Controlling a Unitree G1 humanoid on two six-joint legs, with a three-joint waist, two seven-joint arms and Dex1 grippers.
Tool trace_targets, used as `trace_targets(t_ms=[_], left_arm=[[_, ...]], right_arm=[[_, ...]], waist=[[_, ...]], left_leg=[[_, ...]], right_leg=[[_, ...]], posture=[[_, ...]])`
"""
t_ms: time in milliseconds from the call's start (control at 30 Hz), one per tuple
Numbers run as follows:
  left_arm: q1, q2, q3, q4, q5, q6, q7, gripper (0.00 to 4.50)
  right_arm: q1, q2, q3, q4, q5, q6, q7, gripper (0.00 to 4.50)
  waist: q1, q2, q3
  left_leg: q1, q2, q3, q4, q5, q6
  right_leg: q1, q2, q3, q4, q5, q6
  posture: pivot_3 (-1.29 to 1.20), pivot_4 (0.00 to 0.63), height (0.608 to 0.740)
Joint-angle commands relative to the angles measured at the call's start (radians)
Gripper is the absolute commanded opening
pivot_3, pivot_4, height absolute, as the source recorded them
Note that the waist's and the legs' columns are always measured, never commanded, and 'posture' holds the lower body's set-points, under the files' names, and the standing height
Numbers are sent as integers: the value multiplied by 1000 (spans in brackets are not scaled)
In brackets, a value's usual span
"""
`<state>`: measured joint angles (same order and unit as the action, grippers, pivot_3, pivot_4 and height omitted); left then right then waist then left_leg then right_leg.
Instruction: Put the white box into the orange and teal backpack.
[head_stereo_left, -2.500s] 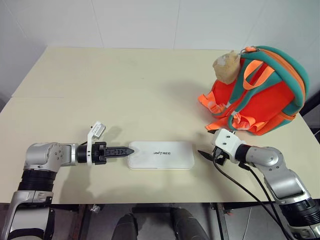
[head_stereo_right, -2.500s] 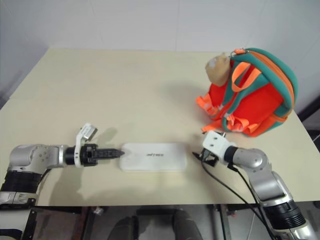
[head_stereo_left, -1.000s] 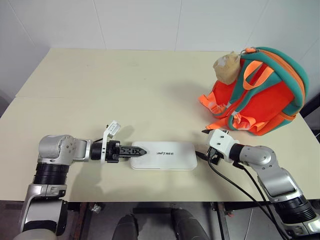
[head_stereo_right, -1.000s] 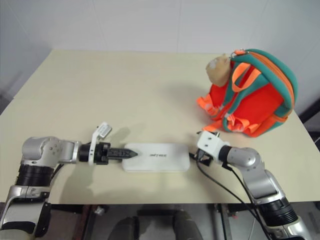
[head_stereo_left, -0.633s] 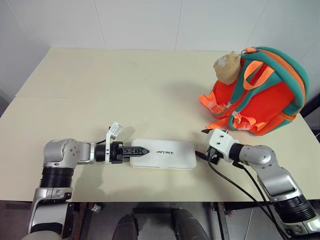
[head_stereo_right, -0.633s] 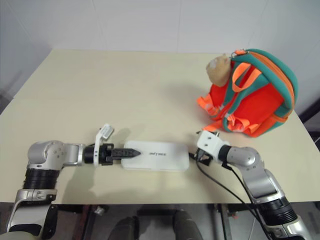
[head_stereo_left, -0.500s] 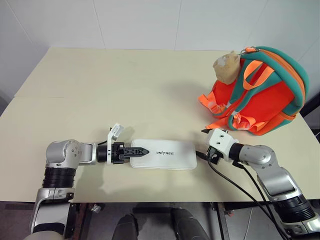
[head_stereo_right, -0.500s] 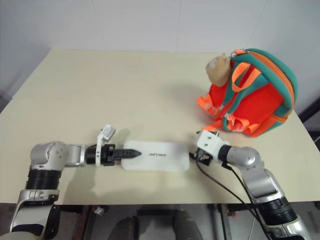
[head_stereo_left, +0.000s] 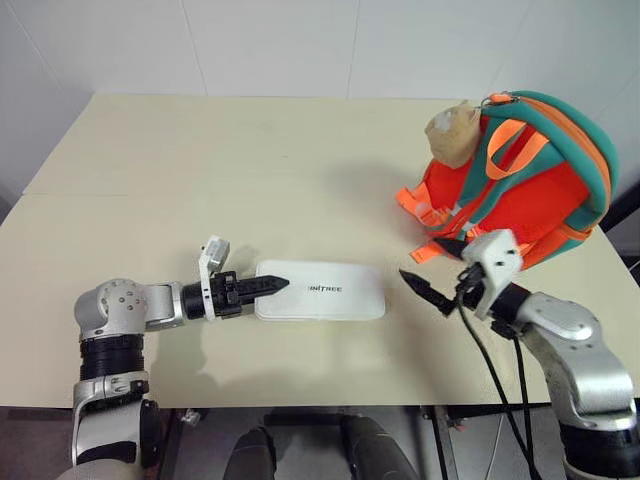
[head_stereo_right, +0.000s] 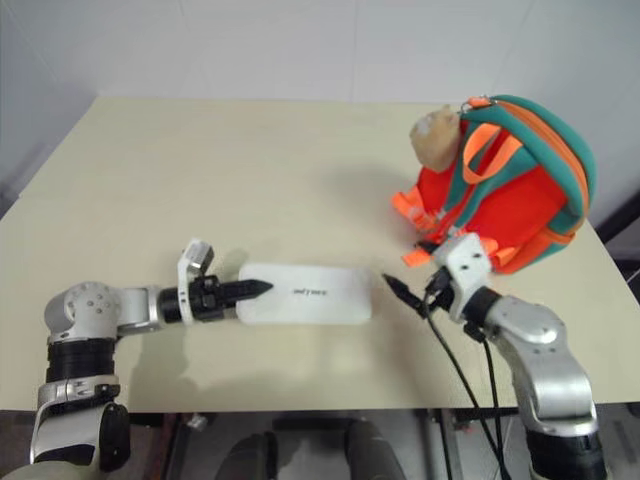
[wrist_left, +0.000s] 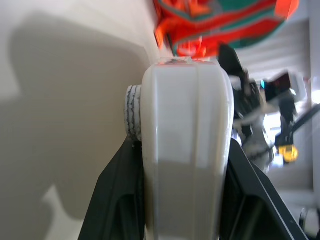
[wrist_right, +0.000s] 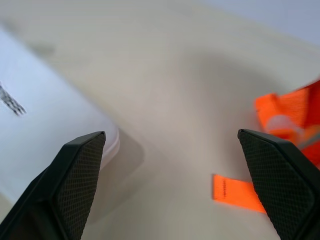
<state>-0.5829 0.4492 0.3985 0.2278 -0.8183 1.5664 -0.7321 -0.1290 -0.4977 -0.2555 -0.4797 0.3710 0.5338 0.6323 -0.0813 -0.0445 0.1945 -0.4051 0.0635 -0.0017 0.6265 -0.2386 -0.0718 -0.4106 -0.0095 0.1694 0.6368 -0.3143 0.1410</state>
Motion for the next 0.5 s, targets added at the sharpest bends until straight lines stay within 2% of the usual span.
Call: trace_targets(t_ms=[33, 300, 500], left_arm=[[-19, -29, 91, -44, -54, 37, 36, 1325], [-20, -40, 137, -74, -103, 48, 104, 1325], [-18, -47, 145, -85, -127, 48, 144, 1325]], right_arm=[[9, 20, -104, -52, 68, 14, -73, 4500], [-61, 10, -128, 71, 90, -13, -111, 4500], [-206, 0, -88, 313, 47, -103, -85, 4500]], waist=[[0, 0, 0], [-4, 0, 0], [-6, 0, 0]], left_leg=[[0, 0, 0, 0, 0, 0], [0, 0, 1, 0, 0, 0], [0, 0, 1, -1, 0, 0]], right_leg=[[0, 0, 0, 0, 0, 0], [0, 0, 0, 0, 0, 0], [-1, 0, 0, -1, 0, 0]], posture=[[0, 150, 740], [0, 150, 740], [0, 150, 740]])
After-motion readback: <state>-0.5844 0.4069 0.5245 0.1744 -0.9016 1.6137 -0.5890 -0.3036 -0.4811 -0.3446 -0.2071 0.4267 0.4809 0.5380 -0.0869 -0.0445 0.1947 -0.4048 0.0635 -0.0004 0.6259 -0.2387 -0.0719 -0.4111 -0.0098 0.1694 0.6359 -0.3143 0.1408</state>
